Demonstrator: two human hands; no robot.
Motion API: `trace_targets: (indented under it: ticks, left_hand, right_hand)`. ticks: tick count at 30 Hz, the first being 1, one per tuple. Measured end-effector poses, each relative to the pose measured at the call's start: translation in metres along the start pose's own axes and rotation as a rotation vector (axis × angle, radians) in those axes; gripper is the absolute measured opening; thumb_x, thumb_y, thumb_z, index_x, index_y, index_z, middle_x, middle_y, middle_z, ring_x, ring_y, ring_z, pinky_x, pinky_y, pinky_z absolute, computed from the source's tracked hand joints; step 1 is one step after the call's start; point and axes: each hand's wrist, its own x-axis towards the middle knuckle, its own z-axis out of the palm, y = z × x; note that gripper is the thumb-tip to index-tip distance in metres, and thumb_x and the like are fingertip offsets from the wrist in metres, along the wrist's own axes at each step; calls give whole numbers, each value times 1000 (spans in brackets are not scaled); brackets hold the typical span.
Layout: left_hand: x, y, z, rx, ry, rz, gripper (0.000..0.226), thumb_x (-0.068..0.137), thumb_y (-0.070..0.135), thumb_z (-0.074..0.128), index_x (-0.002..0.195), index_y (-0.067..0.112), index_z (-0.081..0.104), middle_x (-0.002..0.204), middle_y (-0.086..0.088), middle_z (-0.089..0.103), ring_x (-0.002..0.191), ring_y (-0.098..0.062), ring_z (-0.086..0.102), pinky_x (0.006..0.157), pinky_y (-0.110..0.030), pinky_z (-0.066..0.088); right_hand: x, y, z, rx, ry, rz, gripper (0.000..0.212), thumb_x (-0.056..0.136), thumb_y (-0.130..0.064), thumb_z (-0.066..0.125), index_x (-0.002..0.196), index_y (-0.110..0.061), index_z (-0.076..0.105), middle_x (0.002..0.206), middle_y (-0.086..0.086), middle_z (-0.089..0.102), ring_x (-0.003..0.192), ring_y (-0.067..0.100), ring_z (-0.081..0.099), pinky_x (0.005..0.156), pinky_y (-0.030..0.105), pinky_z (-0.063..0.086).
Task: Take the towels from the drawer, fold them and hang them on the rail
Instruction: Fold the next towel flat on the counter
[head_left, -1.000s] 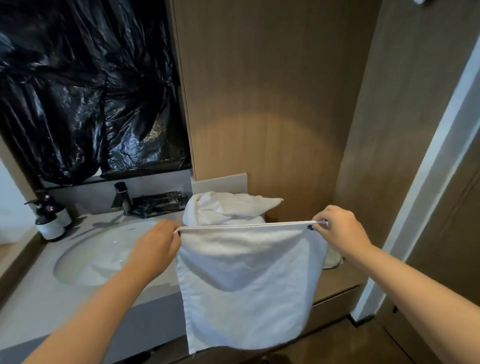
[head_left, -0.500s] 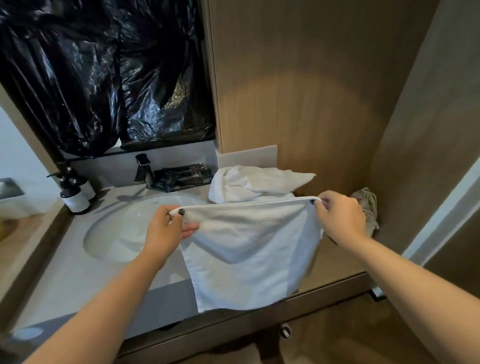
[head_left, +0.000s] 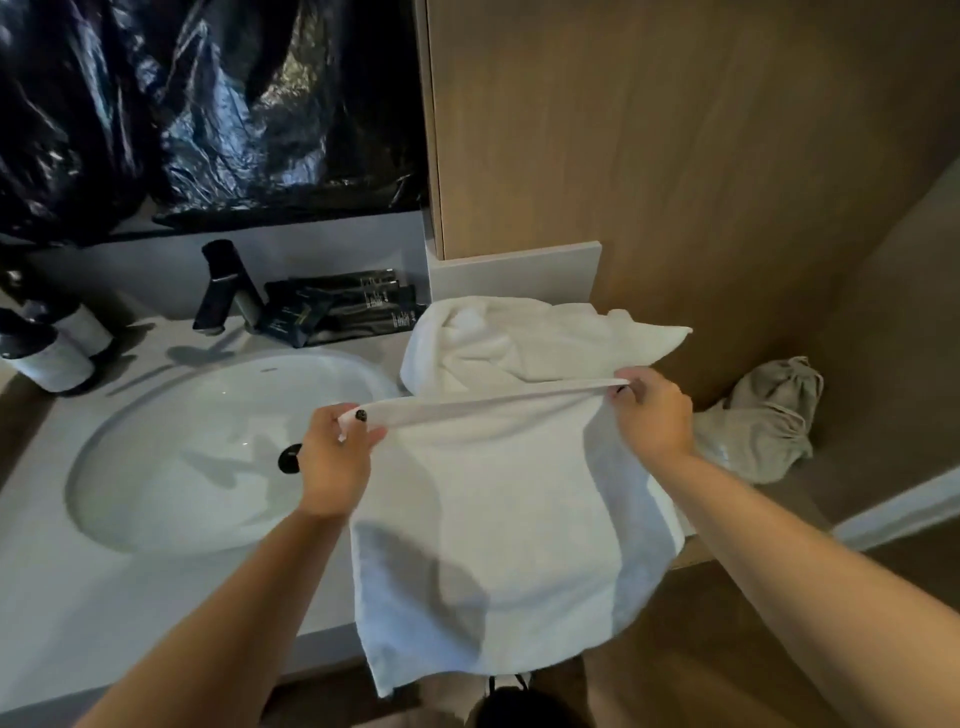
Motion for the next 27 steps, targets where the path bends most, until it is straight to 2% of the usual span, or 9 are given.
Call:
trace_targets:
  ticks: [3,5,6,9,11,15,19,24,27]
  left_hand:
    - [-2,-26,18,251,-18,-92,50,97,22,58,143,20,36,141,-9,51,113,-18,58,97,-33,42]
    - [-16,-34,30,439,-74,124,73,94,16,65,152,15,20,157,-18,28,138,-27,40,113,-39,33]
    - [-25,-38,37,534,-128,265,78,93,16,67,153,12,18,161,-23,14,146,-34,26,118,-41,25]
    - [-47,-48,58,782,-350,494,65,101,27,47,156,5,17,164,-14,6,152,-27,7,121,-39,8]
    - [-54,-58,65,989,-408,564,63,100,37,23,155,7,22,163,-8,12,152,-23,8,122,-43,3]
    - [-43,-68,64,1123,-400,572,64,98,43,20,156,16,24,163,-3,17,152,-16,6,124,-41,1]
    - [-38,-75,55,1180,-435,590,62,101,49,19,158,25,16,165,-2,9,153,-16,-3,123,-40,-2]
    - [-38,-69,37,1155,-460,552,64,100,54,19,158,27,14,166,-1,1,153,-16,-8,123,-37,-7]
    - [-46,-62,22,944,-466,510,55,102,35,45,153,19,34,162,2,16,152,-18,12,124,-37,9]
  right_hand:
    - [-4,18,31,62,-191,46,49,96,1,49,144,-6,41,135,15,57,127,31,53,102,32,43]
    - [-21,30,51,6,-322,-45,69,97,0,48,155,-6,12,159,13,25,146,25,28,118,36,26]
    - [-32,35,60,-86,-349,-168,71,97,-1,47,155,-7,8,162,10,16,149,24,18,122,38,18]
    - [-55,42,84,-363,-412,-652,63,93,-5,54,152,-10,30,159,10,28,148,26,22,120,49,18]
    - [-53,42,95,-490,-467,-785,56,93,-17,55,147,-11,42,156,9,36,146,24,29,118,49,24]
    - [-26,55,91,-596,-546,-771,64,100,-44,36,155,-16,23,163,1,13,152,17,8,123,37,8]
    - [-9,74,67,-766,-560,-730,70,99,-58,18,158,-20,8,165,-2,-1,152,16,-6,122,45,2]
    - [-1,84,40,-820,-594,-600,73,95,-65,2,154,-25,-16,161,-7,-24,147,12,-25,122,43,-5]
    - [-5,75,40,-851,-620,-557,72,96,-61,4,152,-24,-23,157,-6,-33,144,13,-31,121,43,-10]
